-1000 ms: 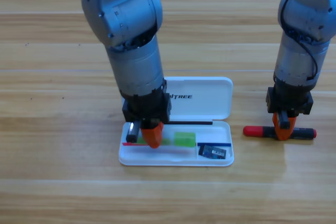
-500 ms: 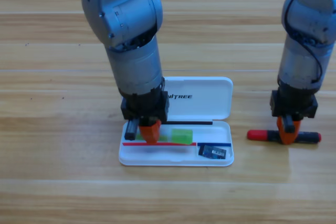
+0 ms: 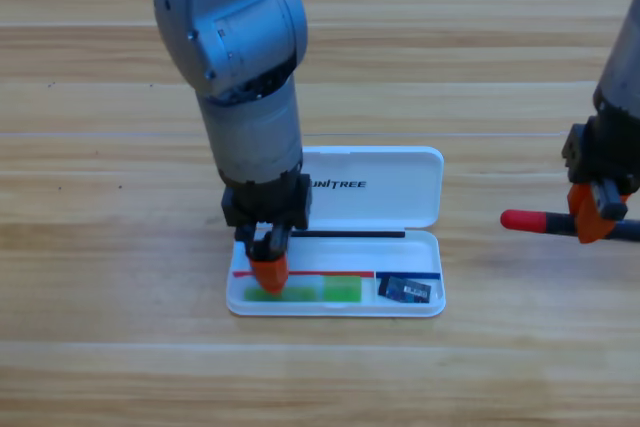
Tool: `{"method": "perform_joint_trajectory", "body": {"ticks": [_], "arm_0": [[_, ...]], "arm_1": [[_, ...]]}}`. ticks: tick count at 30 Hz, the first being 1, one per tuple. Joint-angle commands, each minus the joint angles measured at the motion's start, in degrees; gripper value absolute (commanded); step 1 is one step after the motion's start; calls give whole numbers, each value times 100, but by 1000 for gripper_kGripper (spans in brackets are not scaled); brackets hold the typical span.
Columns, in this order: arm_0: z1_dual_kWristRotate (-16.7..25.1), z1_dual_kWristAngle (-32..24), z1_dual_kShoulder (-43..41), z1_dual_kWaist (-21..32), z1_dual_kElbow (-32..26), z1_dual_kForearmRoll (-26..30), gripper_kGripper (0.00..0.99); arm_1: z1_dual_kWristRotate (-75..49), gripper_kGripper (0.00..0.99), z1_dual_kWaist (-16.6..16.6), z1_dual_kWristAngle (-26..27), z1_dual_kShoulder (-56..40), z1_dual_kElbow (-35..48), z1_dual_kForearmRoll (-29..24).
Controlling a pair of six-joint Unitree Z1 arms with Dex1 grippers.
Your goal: Clean up eraser and pencils
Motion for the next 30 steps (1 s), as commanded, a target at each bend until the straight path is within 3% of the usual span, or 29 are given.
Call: {"method": "perform_joint_trajectory", "body": {"ticks": [1,8,15,22,30], "arm_0": [[-81,61,229,3,123,-46,979],[-116,105,-140,3,282,-20,990],[-143,-158,-1326,20,475,481,990],[103,-598,-2583,618,71,1308,990],[244,-844,-3286,1435,334,1378,990]], "arm_1": [[9,0,245,46,-133,7,100],[159,0,614,55,245,-538,311],[229,0,1080,169,1001,-1522,724],[326,0,1432,169,1810,-2753,1225],[361,0,1669,160,2618,-3869,1559]]}}
